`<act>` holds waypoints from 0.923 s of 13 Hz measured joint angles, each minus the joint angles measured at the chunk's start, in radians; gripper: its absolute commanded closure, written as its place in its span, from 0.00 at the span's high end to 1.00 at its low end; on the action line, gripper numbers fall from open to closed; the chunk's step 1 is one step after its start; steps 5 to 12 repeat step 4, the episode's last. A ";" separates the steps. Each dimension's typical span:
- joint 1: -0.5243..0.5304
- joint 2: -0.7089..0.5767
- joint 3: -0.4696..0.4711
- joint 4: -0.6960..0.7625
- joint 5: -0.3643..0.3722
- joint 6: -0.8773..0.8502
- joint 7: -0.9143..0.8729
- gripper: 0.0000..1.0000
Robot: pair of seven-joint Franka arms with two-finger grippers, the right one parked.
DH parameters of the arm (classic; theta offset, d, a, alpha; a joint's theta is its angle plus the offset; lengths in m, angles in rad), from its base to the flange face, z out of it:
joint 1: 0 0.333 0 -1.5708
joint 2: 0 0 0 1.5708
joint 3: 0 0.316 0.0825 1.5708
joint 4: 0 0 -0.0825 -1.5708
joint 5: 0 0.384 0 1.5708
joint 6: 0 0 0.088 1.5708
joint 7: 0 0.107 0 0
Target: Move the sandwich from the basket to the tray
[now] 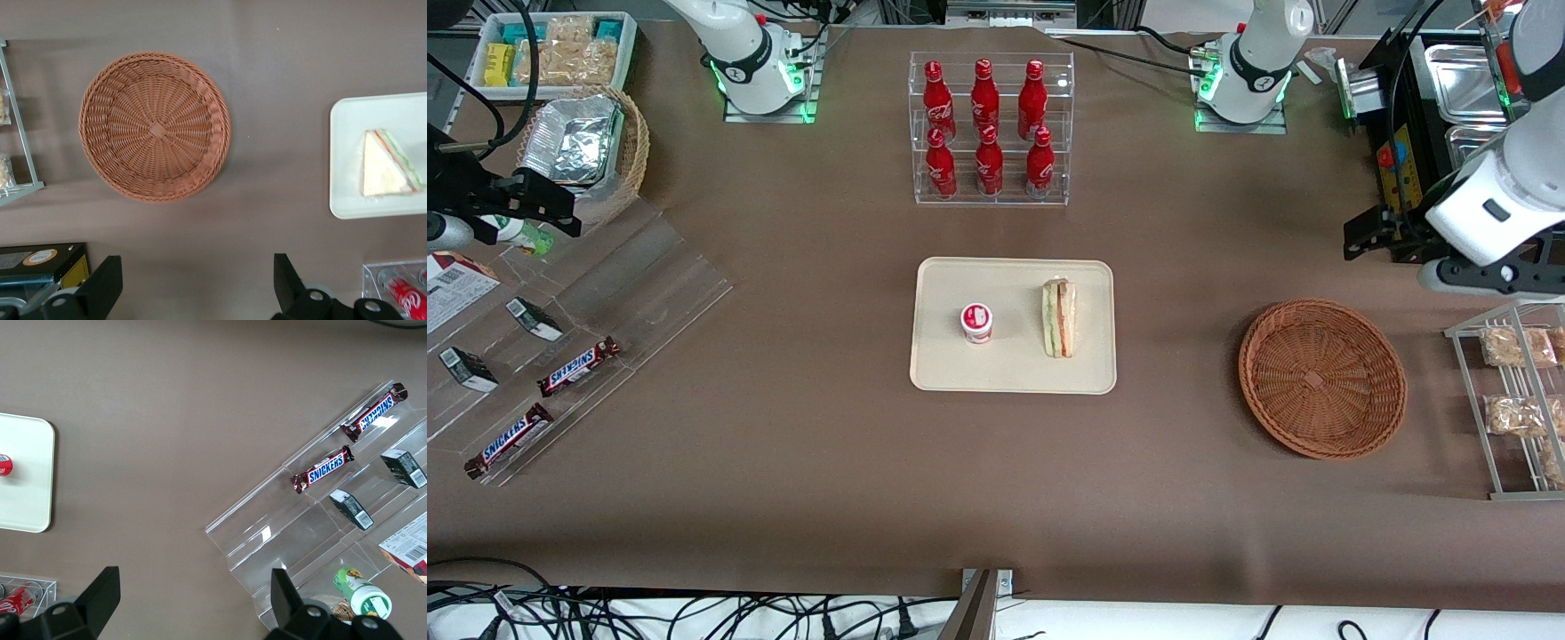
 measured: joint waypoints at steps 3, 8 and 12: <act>-0.001 -0.037 0.001 -0.005 -0.026 -0.029 0.008 1.00; -0.001 -0.042 0.002 -0.005 -0.032 -0.038 0.016 1.00; -0.001 -0.042 0.002 -0.005 -0.032 -0.038 0.016 1.00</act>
